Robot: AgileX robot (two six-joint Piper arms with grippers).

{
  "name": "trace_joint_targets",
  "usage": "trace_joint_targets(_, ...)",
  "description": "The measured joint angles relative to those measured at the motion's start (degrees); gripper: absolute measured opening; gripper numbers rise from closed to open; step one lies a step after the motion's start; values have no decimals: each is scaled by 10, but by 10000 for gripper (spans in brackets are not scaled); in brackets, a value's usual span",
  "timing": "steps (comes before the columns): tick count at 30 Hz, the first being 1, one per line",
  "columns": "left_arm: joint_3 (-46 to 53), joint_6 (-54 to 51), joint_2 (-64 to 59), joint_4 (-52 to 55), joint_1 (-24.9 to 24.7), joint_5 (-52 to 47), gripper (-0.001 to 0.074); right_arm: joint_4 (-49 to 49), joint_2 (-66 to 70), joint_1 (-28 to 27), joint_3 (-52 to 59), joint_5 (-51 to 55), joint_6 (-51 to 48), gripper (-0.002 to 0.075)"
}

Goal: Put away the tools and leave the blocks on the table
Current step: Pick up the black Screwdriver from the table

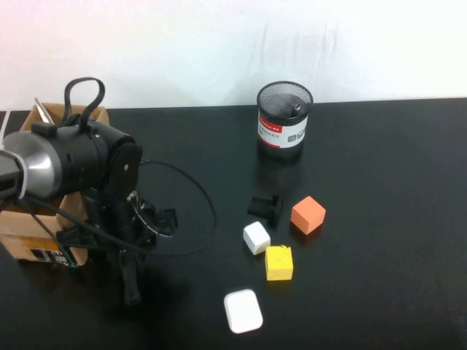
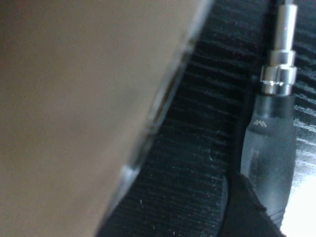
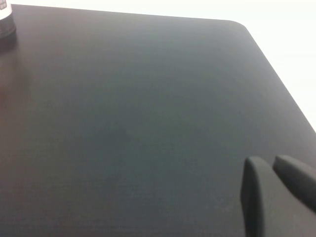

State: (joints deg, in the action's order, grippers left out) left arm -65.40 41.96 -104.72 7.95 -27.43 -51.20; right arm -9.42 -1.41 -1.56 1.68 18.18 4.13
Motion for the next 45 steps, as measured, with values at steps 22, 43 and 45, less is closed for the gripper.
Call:
trace_joint_targets(22,-66,-80,111,30,-21,-56,0,0,0,0,0,0,0,-6)
trace_joint_targets(43,127,84,124,102,-139,11,-1,0,0,0,0,0,0,-6)
trace_joint_targets(45,127,107,124,114,-139,34,-1,0,0,0,0,0,0,-6)
